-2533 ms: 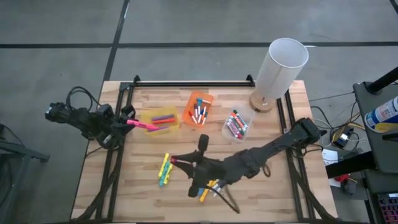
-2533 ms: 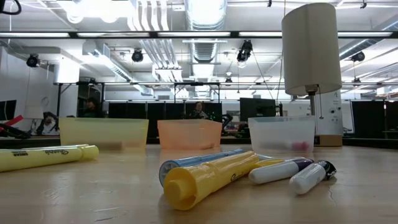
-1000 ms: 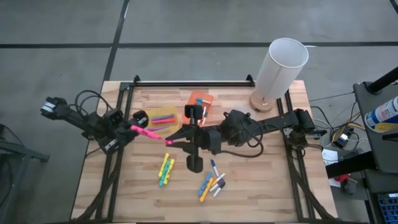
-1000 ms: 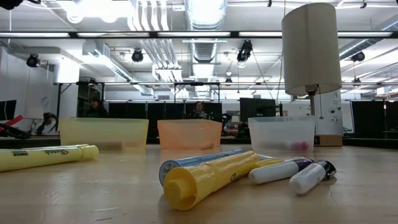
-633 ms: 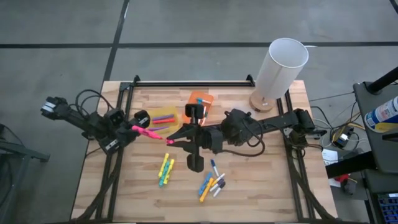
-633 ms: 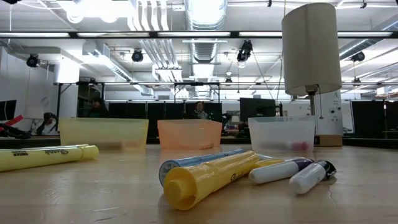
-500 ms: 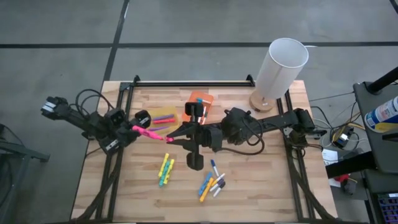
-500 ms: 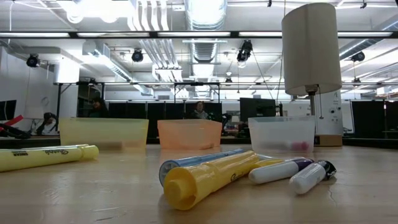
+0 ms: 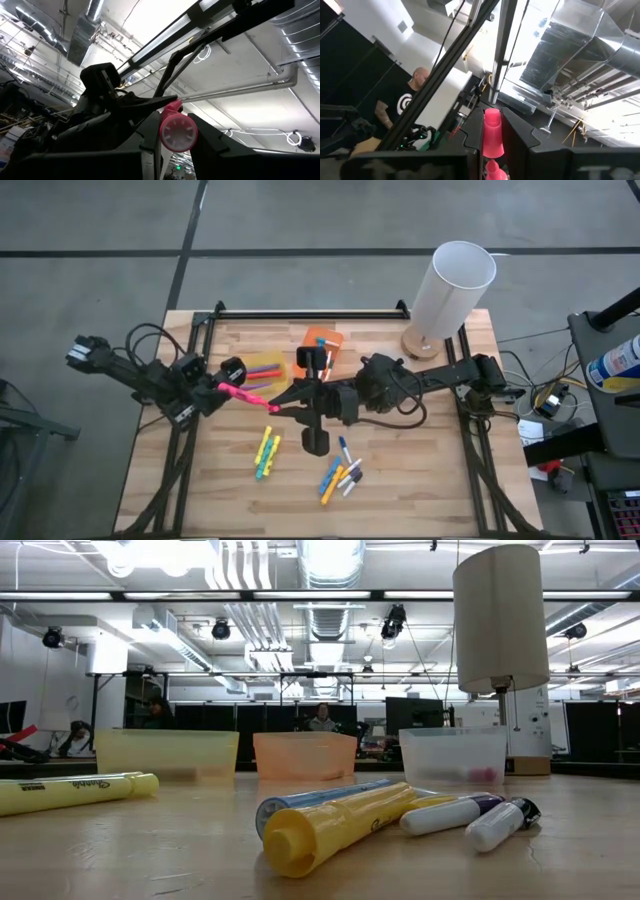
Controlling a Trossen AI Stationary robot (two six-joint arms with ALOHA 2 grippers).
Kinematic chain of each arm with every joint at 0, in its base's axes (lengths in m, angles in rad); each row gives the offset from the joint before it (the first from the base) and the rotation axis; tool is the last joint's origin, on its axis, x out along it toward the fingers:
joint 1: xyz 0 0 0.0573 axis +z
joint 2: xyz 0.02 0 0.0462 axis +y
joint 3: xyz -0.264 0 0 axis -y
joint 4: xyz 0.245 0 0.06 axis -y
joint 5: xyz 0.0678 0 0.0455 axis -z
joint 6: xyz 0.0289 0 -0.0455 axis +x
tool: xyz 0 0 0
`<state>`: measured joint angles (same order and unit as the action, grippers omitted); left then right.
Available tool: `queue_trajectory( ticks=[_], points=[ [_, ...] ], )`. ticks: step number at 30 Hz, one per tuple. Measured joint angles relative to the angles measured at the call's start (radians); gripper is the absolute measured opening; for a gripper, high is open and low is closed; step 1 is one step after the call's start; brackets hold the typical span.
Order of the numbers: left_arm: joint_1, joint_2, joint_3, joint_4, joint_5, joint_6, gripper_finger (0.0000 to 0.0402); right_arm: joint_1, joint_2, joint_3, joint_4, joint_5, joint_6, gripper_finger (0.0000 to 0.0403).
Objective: Pick & Place Markers
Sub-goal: Put the pink highlighter pen into the yellow bin
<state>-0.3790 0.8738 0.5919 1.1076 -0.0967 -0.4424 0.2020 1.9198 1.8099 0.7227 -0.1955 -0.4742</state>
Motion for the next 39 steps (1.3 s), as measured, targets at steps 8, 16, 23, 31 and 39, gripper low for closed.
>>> queue_trajectory(
  ticks=[8,16,23,31,39],
  points=[
    [0.001,0.008,0.019,-0.002,0.006,0.001,0.0069,-0.007,0.011,0.0,0.01,0.001,0.002,0.004],
    [0.002,0.032,0.035,0.016,0.058,-0.012,0.0069,-0.012,0.012,-0.005,0.018,-0.02,-0.023,0.004],
    [0.003,0.076,0.087,0.001,0.111,-0.03,0.0069,-0.031,0.012,-0.004,0.032,-0.147,-0.043,0.004],
    [0.004,0.148,0.156,-0.005,0.175,-0.077,0.0069,-0.039,0.012,-0.002,0.044,-0.215,-0.217,0.004],
    [0.028,0.183,0.229,-0.172,0.247,-0.155,0.0069,-0.076,0.006,0.002,0.01,-0.275,-0.205,0.004]
  ],
)
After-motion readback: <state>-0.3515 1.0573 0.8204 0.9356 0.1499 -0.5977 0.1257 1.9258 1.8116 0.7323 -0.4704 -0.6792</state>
